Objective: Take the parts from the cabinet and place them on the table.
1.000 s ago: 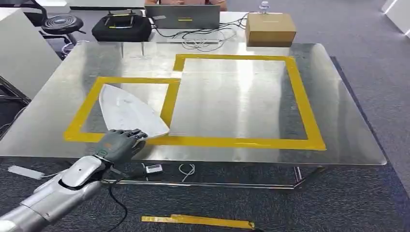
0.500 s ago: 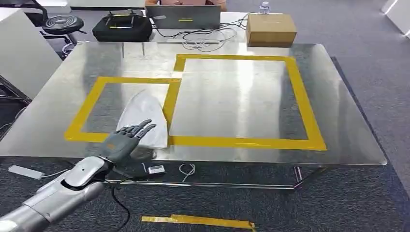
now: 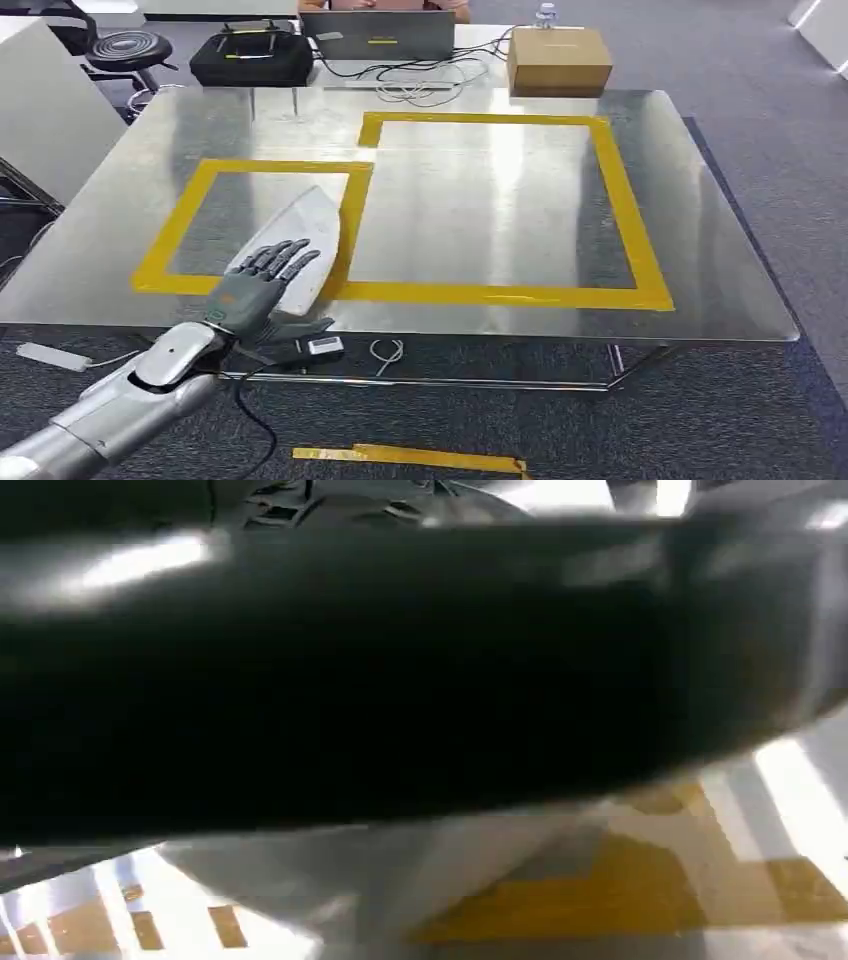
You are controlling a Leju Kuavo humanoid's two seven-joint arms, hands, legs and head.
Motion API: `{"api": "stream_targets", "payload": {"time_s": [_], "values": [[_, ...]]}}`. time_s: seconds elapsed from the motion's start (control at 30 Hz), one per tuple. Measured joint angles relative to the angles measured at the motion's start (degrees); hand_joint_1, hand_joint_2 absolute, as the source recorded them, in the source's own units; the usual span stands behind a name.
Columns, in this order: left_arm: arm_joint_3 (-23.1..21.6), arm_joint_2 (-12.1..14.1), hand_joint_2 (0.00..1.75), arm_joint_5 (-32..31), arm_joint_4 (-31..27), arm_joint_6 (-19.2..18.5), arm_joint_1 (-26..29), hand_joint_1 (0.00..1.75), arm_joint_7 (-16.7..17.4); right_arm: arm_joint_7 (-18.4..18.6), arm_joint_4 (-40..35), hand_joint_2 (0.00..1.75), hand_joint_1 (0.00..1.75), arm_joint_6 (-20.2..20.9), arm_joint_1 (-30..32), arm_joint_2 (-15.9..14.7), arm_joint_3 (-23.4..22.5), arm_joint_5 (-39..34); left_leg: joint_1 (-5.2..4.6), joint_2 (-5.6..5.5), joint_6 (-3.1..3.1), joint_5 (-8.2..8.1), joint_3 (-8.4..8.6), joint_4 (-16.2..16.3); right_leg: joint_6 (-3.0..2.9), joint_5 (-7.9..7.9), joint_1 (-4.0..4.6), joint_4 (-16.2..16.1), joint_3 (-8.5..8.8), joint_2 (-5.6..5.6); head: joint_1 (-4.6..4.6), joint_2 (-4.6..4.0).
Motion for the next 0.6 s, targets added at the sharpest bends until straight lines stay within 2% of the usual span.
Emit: {"api": "stream_targets", "payload": {"time_s": [0.27, 0.43, 0.6], "values": [[4.0, -0.1, 0.00, 6.0, -6.4, 5.6, 0.0, 0.00, -2.1, 0.0, -1.4, 0.00, 0.00, -0.9, 1.3, -1.6, 0.2, 0.6, -0.01, 0.00, 0.00, 0.00, 0.00, 0.0, 0.00, 0.00, -0.01, 0.0, 0.00, 0.00, 0.00, 0.00], [7.8, 0.5, 0.00, 9.3, -11.6, 7.1, 0.0, 0.00, -3.5, 0.0, -2.1, 0.00, 0.00, -1.9, 1.6, -2.4, 0.2, 1.1, -0.01, 0.00, 0.00, 0.00, 0.02, 0.0, 0.00, 0.00, -0.01, 0.0, 0.01, 0.00, -0.02, 0.00], [9.5, 1.0, 0.00, 9.8, -13.6, 7.5, 0.2, 0.00, -4.5, 0.0, -2.1, 0.00, 0.00, -1.3, 1.7, -2.5, 0.2, 1.1, 0.00, 0.00, 0.00, 0.00, 0.01, 0.0, 0.00, 0.00, 0.01, 0.0, 0.01, 0.00, 0.00, 0.00]]}}
